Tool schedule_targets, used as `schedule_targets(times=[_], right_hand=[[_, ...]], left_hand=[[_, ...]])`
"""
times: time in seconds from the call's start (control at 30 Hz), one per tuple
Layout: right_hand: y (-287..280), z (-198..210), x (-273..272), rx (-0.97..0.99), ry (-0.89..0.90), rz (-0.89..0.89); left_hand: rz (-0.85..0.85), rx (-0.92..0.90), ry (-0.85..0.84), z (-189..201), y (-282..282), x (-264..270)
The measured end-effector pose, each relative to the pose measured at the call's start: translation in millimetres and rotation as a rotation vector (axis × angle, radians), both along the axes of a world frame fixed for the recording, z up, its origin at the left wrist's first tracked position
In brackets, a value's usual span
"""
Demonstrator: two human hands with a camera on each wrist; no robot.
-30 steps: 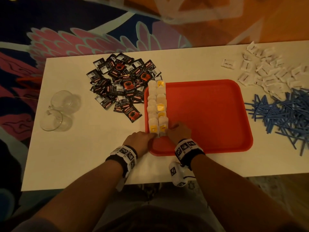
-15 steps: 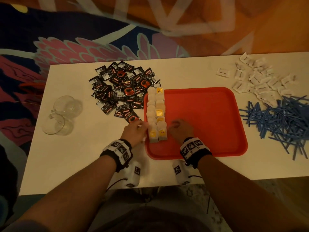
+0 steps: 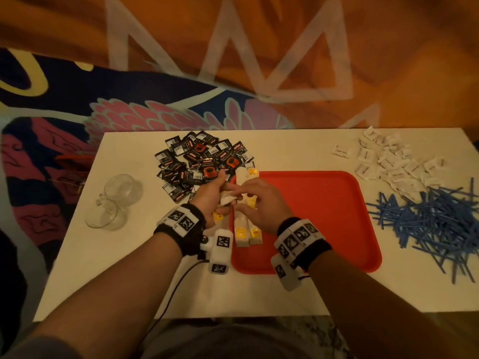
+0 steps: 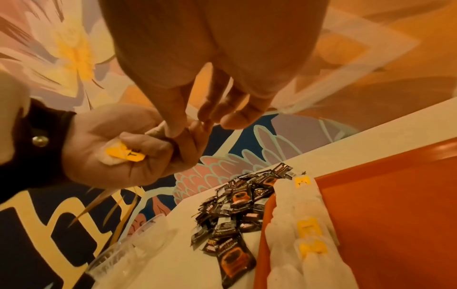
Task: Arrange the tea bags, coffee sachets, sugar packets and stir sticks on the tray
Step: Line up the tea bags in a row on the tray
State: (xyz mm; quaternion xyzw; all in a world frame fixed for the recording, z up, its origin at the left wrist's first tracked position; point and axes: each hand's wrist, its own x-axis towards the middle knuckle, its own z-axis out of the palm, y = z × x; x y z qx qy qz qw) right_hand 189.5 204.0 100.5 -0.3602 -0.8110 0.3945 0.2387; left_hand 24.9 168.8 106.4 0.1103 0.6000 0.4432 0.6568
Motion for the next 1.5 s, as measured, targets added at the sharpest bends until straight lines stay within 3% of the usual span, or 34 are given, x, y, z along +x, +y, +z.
schedule_targets(times=[0.2, 0.3, 0.5, 0.6, 0.77, 0.9, 1.03, 1.23, 1.3, 1.4, 1.5], right_hand=[[4, 16, -8, 0.007, 0.009, 0.052], [6, 18, -13, -0.041, 0.001, -0.027], [13, 16, -20, -0.723, 0.325, -0.361], [14, 19, -20, -0.935, 0.463, -0.396], [15, 21, -22, -1.033, 0.527, -0.377], [14, 19, -16, -0.987, 0.476, -0.344], [15, 21, -10, -0.747, 0.416, -0.249], [14, 29, -12, -0.677, 0.427, -0.254], [14, 27, -11, -0.642, 0.435, -0.294], [15, 23, -12, -0.48, 0.402, -0.399], [15, 22, -15, -0.225, 0.31, -0.426]], left_hand=[[0.005, -0.006, 0.015, 18, 3, -2], [0.001, 0.003, -0.006, 22, 2, -4], [0.108, 0.062, -0.119, 26, -10, -6], [0.107, 0.145, 0.029, 30, -14, -4], [0.049, 0.32, 0.471, 32, -10, -2], [0.002, 0.452, 0.745, 36, -4, -5], [-0.188, 0.473, 0.893, 41, 1, -11], [-0.283, 0.623, 1.074, 53, 5, -6], [-0.195, 0.639, 1.079, 55, 3, -4], [-0.018, 0.486, 1.016, 57, 2, 1], [-0.141, 0.3, 0.867, 57, 2, 6]])
